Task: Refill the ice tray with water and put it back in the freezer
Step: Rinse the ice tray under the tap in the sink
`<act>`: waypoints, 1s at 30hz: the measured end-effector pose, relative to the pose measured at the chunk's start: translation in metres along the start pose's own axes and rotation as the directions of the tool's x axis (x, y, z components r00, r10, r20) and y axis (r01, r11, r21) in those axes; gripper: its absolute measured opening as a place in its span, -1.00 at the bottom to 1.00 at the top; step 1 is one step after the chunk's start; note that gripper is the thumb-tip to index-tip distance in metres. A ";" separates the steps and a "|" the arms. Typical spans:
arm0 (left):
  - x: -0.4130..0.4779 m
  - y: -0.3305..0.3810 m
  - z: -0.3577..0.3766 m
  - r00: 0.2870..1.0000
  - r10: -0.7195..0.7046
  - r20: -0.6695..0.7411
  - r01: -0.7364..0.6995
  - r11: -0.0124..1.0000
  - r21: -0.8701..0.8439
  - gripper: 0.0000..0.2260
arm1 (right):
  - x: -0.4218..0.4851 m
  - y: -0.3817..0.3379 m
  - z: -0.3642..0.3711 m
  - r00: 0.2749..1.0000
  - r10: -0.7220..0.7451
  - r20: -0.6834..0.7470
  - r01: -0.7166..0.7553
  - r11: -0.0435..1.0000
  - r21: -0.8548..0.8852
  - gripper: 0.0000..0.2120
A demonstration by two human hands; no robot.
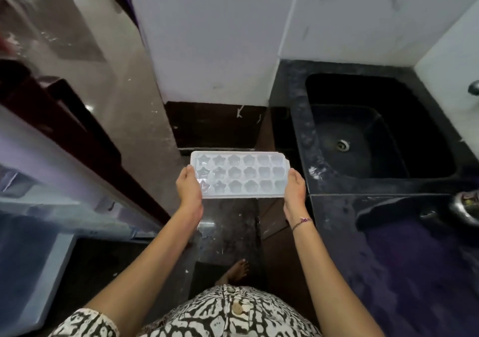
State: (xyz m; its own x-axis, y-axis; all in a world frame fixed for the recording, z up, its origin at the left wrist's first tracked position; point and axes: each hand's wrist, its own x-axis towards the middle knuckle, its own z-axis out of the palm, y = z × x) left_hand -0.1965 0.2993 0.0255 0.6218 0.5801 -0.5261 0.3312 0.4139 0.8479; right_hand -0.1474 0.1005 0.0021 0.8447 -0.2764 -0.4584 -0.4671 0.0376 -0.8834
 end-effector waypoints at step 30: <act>0.056 0.019 0.347 0.790 -0.148 0.595 -0.109 0.921 0.374 -0.77 | 0.140 -0.085 -0.153 0.824 -0.005 -0.566 0.125 0.977 0.174 -0.67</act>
State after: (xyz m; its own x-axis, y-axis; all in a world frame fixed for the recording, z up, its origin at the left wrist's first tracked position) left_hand 0.0909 0.0968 0.0345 0.8642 -0.0202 -0.5027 0.5030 0.0560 0.8625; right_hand -0.0290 -0.0883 0.0282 0.5507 -0.7715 -0.3186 -0.3048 0.1695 -0.9372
